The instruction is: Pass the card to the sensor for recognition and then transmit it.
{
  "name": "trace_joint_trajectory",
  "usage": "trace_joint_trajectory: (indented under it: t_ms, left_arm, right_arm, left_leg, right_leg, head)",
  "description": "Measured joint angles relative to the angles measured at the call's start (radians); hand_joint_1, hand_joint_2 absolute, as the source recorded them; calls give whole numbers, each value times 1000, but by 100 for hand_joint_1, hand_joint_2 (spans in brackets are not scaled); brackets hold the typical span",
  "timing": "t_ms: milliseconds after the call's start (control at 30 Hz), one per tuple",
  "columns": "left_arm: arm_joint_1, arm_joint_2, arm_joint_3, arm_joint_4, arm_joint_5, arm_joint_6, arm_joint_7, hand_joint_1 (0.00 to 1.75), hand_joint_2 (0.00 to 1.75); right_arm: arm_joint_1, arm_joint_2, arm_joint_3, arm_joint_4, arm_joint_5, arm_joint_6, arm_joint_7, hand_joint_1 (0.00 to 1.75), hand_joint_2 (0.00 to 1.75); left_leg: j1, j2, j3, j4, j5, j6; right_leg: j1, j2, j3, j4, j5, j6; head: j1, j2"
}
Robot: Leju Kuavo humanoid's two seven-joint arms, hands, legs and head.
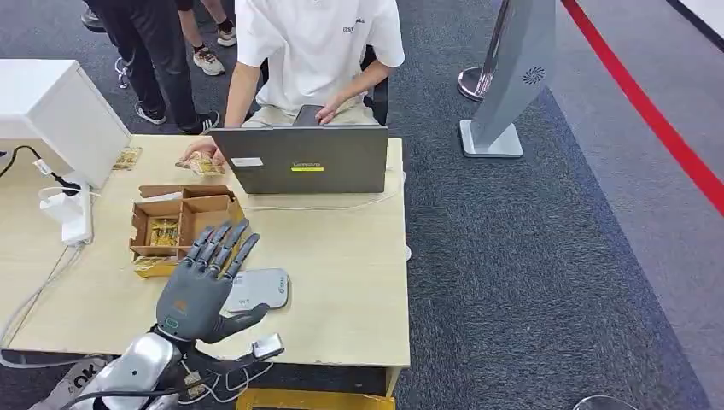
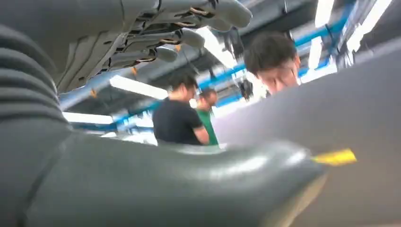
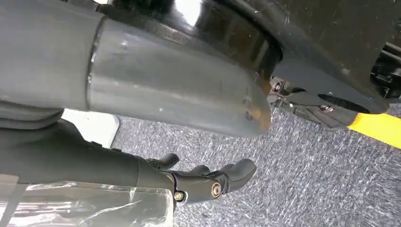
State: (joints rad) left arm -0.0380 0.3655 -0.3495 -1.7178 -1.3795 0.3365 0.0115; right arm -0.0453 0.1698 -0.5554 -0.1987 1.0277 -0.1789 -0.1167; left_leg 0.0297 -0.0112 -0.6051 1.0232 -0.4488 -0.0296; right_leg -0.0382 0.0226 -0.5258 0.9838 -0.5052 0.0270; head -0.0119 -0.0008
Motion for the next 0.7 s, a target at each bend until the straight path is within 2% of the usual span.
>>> trace_joint_trajectory:
  t_ms: [300,700]
  left_arm:
    - [83,-39,47,0,-35,77,17,0,175]
    - [84,-106,152,16,-70,156,45,0,175]
  right_arm:
    - [1,0,-2,0,24,-2,-1,0,0]
    - [1,0,-2,0,46,-5,1,0,0]
  left_leg:
    - [0,-1,0,0,0,0]
    - [0,-1,0,0,0,0]
  right_leg:
    - [0,-1,3,0,0,0]
    - [0,-1,2,0,0,0]
  head:
    - [0,0]
    - [0,0]
